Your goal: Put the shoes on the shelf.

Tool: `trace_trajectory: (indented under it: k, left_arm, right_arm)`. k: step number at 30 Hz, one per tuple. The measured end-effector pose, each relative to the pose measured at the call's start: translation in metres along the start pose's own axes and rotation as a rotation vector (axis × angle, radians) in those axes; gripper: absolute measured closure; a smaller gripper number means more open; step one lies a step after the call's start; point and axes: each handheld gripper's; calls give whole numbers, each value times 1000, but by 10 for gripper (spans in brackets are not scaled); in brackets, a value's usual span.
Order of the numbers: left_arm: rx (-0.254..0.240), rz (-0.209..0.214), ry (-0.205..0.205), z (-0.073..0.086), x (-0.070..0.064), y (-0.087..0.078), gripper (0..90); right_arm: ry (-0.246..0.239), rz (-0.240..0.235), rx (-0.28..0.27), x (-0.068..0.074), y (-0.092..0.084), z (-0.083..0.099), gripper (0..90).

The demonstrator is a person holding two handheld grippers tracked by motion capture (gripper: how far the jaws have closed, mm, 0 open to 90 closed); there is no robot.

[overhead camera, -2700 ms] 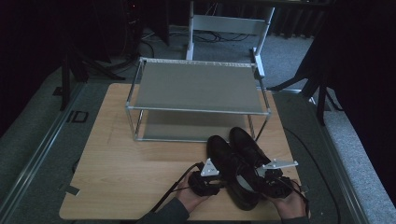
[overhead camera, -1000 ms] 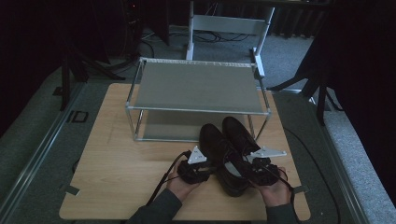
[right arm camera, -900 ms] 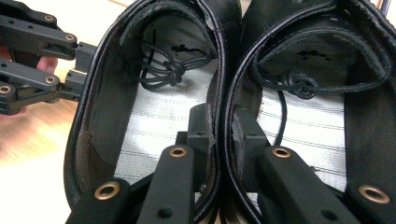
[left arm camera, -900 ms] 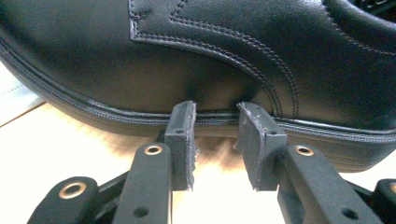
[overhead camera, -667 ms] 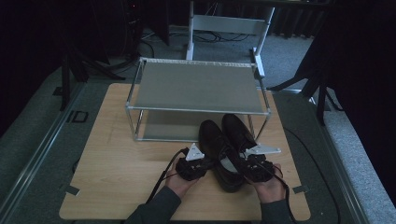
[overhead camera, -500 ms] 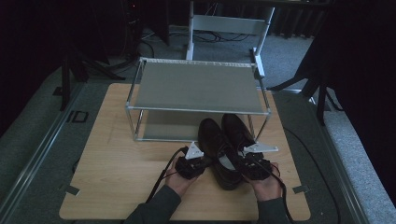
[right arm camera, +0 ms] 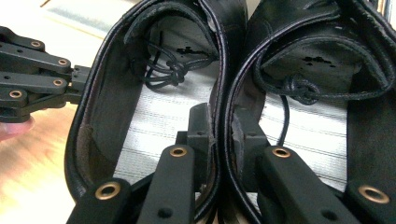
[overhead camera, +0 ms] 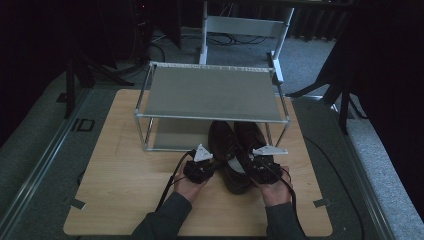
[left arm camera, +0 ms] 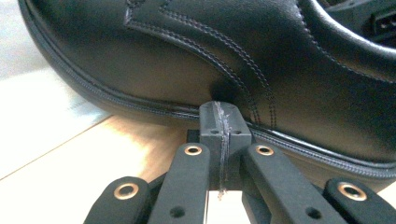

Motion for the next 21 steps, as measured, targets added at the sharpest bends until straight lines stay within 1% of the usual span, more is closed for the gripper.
trace_trajectory:
  k: [8, 9, 12, 15, 16, 17, 21]
  left_arm:
    - [-19, -43, -17, -6, 14, -2, 899]
    - [-19, -43, -17, -6, 14, -2, 899]
    - [-29, -65, -25, -8, 20, -2, 899]
    - [-33, -73, -29, -9, 23, -2, 899]
    - [-41, -88, -35, -10, 27, -1, 899]
    - [-44, -93, -39, -11, 29, -1, 899]
    - [-46, -110, -37, -12, 35, 2, 899]
  right_arm:
    - [30, 9, -23, 6, 11, -10, 800]
    - [30, 9, -23, 6, 11, -10, 800]
    - [42, 15, -31, 8, 17, -15, 800]
    - [45, 18, -35, 10, 20, -17, 800]
    - [45, 20, -37, 10, 21, -19, 799]
    - [54, 24, -43, 13, 26, -22, 799]
    - [64, 42, -44, 16, 32, -26, 800]
Point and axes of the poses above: each handheld gripper's, and its own axes: y roughly forward along the jaws, z roughly out of its underside, x roughly to its left, and after that the axes turned 6 degrees about z, right-handed
